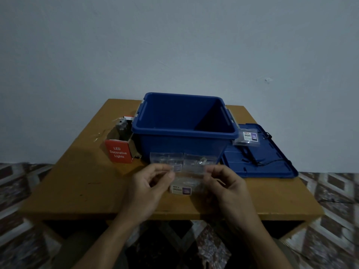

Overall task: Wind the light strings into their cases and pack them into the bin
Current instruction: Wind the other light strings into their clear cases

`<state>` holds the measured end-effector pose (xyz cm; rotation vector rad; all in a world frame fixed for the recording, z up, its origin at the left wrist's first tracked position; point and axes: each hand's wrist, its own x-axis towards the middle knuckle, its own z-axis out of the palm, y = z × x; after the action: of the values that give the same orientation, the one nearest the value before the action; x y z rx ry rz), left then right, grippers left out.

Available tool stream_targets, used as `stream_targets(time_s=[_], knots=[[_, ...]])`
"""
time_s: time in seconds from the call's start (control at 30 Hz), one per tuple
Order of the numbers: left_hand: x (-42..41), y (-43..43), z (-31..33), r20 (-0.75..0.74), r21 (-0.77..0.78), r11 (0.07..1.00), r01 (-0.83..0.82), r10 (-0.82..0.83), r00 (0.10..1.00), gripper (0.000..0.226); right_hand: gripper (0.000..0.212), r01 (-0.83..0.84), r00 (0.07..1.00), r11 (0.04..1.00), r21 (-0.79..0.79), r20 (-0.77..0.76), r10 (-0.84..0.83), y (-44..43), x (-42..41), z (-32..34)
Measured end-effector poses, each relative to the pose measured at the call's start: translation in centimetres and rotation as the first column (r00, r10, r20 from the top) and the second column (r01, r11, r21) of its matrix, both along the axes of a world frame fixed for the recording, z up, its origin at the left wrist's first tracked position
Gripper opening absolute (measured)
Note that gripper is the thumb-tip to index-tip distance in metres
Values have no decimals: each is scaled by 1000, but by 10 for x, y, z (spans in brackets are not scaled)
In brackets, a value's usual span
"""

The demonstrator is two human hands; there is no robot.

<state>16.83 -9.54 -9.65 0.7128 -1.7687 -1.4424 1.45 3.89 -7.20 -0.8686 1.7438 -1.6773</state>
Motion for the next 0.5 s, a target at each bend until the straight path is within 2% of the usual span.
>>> stream_targets(time_s=[0.13, 0.27, 0.37, 0.5], knots=[[3, 2, 2, -7, -47, 999, 23, -23, 1000, 19, 12, -27, 999, 998, -64, -43, 24, -2, 0, -1], [7, 2, 1, -12, -71, 996, 59, -60, 998, 35, 12, -25, 996, 997, -70, 88, 31, 3, 1, 1], [6, 4, 1, -21, -100, 994, 54, -57, 998, 25, 16, -35, 986, 997, -66, 161, 45, 8, 1, 0], [7, 6, 2, -35, -115, 992, 50, -55, 998, 30, 9, -67, 996, 995, -68, 55, 71, 12, -1, -1]])
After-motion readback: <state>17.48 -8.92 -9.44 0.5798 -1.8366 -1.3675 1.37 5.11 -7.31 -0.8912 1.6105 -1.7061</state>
